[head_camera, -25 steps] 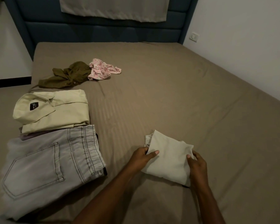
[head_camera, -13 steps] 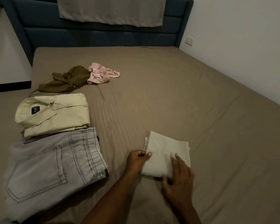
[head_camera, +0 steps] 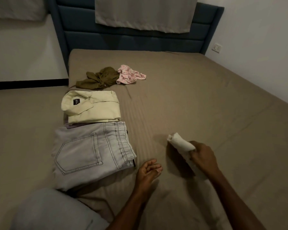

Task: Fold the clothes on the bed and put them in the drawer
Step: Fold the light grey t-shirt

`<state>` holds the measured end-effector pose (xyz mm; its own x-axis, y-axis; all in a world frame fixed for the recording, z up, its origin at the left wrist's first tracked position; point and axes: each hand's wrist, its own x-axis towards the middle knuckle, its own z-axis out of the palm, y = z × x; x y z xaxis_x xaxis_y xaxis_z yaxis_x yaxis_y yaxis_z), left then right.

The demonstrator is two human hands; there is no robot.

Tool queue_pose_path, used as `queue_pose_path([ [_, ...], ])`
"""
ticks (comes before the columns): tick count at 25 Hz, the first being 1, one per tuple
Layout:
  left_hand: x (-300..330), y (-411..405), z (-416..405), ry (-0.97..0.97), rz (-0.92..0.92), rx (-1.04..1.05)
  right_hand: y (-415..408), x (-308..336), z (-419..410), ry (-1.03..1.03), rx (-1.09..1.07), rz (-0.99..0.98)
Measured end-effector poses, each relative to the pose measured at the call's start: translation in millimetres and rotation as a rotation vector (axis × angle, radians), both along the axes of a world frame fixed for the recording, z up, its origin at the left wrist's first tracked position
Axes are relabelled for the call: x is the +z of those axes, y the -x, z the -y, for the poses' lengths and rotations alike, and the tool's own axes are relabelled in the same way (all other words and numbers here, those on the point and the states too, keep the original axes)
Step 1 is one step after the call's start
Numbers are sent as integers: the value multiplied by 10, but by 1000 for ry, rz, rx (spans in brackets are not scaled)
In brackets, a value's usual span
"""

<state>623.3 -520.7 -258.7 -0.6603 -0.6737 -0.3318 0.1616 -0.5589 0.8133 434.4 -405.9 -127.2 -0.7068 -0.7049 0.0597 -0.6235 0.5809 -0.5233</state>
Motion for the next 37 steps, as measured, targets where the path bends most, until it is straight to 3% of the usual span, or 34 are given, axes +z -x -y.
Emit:
queue_pose_path([
  [4, 129, -238, -30, -102, -2, -66, 82, 606, 0, 401, -248, 757],
  [6, 169, -305, -86, -36, 42, -75, 44, 584, -115, 458, -369, 1056],
  [8, 173, -329, -137, -2, 76, -86, -12, 289, -272, 455, -484, 1200],
  [10, 169, -294, -129, -25, 141, -81, -71, -171, -469, 312, -580, 977],
  [13, 2, -242, -141, 93, 225, -30, -202, -762, -794, -45, -634, 115],
  [17, -97, -182, -164, 318, 305, -8, -479, -871, -629, 25, -386, -239],
  [19, -78, -81, -96, 394, 399, 23, -497, -980, -456, -72, -200, -336],
  [23, -29, 79, -10, 476, 548, 41, -392, -1221, -386, -306, 27, -303],
  [27, 5, 160, -10, 412, 568, -40, -320, -1230, -458, -186, -12, -184],
  [32, 20, 239, 45, 368, 431, -179, -176, -913, -629, 82, -464, 292],
  [34, 114, 258, 50, 271, 310, -243, -53, -709, -572, 164, -465, 614],
  [37, 234, 280, 122, 295, 214, -260, 43, -477, -535, 234, -399, 782],
])
